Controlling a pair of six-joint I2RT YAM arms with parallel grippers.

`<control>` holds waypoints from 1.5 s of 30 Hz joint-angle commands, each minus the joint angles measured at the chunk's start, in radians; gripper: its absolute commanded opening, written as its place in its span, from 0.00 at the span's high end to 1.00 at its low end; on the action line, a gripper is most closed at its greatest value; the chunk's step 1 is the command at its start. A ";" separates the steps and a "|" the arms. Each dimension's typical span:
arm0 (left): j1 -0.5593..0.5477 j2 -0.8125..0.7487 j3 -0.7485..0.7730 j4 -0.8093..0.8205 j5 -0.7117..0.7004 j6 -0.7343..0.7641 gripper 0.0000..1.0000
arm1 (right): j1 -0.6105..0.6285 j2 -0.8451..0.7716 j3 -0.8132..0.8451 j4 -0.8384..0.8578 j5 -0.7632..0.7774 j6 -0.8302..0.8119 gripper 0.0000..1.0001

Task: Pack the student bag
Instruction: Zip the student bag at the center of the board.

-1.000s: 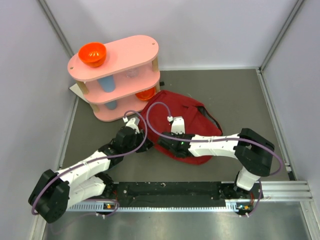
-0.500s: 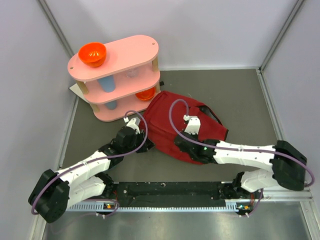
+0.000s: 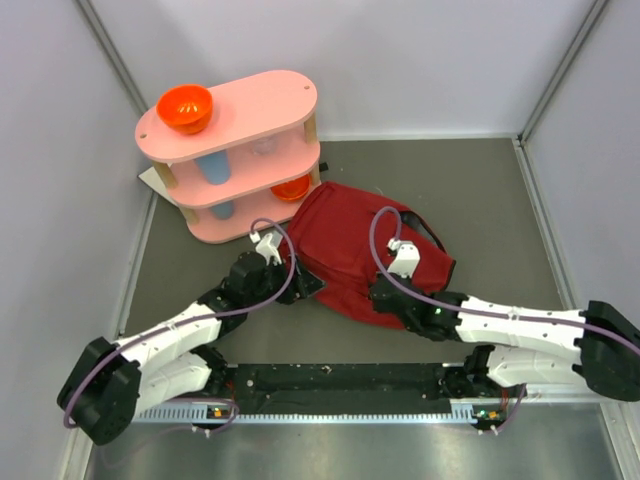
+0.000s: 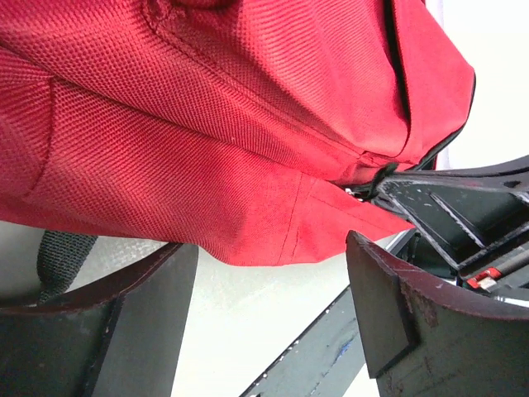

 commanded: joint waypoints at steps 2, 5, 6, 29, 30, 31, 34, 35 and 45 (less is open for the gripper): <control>-0.029 0.098 -0.009 0.221 0.051 -0.082 0.23 | -0.009 -0.108 -0.061 0.099 -0.033 0.005 1.00; -0.051 0.164 0.008 0.253 0.032 -0.093 0.26 | -0.007 -0.133 -0.076 0.110 -0.052 -0.007 1.00; -0.057 0.178 0.012 0.252 0.009 -0.096 0.30 | -0.007 -0.137 -0.079 0.110 -0.056 -0.007 1.00; 0.046 0.062 0.040 -0.004 -0.105 0.039 1.00 | -0.013 -0.324 -0.136 0.002 -0.004 0.056 0.89; 0.046 0.076 0.040 0.006 -0.075 0.037 1.00 | -0.013 -0.297 -0.123 0.016 -0.029 0.042 0.80; 0.046 0.080 0.040 0.019 -0.068 0.034 1.00 | -0.013 -0.283 -0.101 0.024 -0.058 0.052 0.66; 0.046 0.086 0.039 0.031 -0.057 0.028 1.00 | 0.011 -0.229 -0.070 0.062 -0.086 0.071 0.38; 0.046 0.082 0.039 0.032 -0.054 0.028 1.00 | 0.032 -0.213 -0.061 0.062 -0.081 0.080 0.37; 0.046 0.025 0.028 0.011 -0.037 0.029 1.00 | 0.059 -0.004 0.028 0.055 0.037 0.250 0.43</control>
